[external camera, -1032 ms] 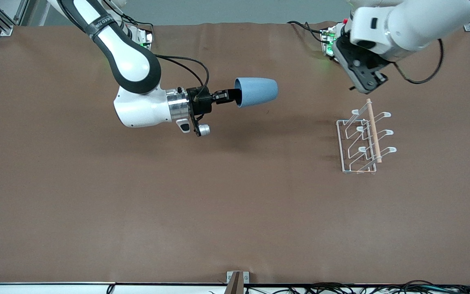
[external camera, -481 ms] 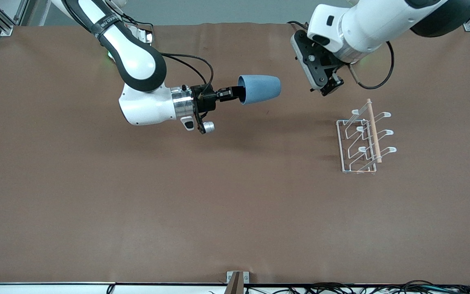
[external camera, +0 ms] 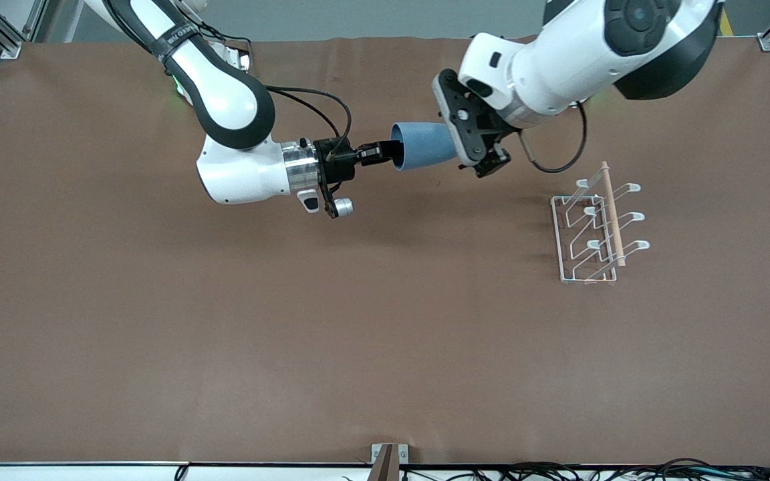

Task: Hang cup on cup holder
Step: 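Grasp the blue cup's base with the left gripper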

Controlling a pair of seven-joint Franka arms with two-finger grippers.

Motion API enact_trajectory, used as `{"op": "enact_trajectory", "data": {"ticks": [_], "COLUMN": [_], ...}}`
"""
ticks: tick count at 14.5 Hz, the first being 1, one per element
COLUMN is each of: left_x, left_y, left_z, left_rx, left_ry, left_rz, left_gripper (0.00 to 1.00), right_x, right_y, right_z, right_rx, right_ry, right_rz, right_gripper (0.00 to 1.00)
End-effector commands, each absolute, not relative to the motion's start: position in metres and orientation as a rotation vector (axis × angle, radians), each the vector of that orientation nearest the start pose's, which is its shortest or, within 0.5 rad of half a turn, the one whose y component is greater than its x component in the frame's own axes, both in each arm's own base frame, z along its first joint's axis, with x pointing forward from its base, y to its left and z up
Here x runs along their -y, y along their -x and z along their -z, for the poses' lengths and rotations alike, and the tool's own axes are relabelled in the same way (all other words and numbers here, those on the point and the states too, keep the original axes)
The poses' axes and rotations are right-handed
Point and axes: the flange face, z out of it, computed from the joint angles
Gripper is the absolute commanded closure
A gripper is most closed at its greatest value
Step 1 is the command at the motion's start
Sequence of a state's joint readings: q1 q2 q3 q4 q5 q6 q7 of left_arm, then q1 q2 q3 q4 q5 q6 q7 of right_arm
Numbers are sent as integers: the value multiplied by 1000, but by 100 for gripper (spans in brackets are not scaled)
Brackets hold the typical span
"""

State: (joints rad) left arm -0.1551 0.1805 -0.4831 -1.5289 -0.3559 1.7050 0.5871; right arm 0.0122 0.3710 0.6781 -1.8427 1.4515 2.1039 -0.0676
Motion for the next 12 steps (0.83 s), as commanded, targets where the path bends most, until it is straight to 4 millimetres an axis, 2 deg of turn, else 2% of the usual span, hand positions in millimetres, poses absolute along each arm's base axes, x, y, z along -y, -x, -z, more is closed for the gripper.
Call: {"op": "enact_trajectory", "data": {"ticks": [1, 5, 7, 8, 9, 10, 11, 12], "left_x": [396, 410, 415, 415, 416, 416, 416, 418], "left_y": [-484, -481, -480, -481, -481, -481, -479, -477], "left_z": [-560, -549, -546, -542, -541, -540, -538, -538], "left_rx": [-2060, -2088, -2094, -2130, -2182, -2189, -2184, -2188], "left_ry": [2968, 2949, 2942, 2917, 2881, 2878, 2879, 2874], "left_rz": [-9, -8, 6, 5, 14, 5, -9, -12], "left_gripper": [0, 0, 3, 16, 38, 52, 57, 57], "right_x": [-419, -421, -421, -421, -422, -421, -421, -421], "right_y": [-488, -486, -486, -486, -486, -486, -486, -486], "right_z": [-411, -409, -410, -410, -410, -410, -410, -410], "right_rx": [-193, -195, -195, -195, -195, -196, -196, -194], "right_ry": [1729, 1733, 1734, 1733, 1734, 1733, 1733, 1734], "right_rz": [-540, -539, -537, -537, -539, -538, -538, -535], "right_gripper": [98, 98, 98, 98, 98, 98, 98, 98]}}
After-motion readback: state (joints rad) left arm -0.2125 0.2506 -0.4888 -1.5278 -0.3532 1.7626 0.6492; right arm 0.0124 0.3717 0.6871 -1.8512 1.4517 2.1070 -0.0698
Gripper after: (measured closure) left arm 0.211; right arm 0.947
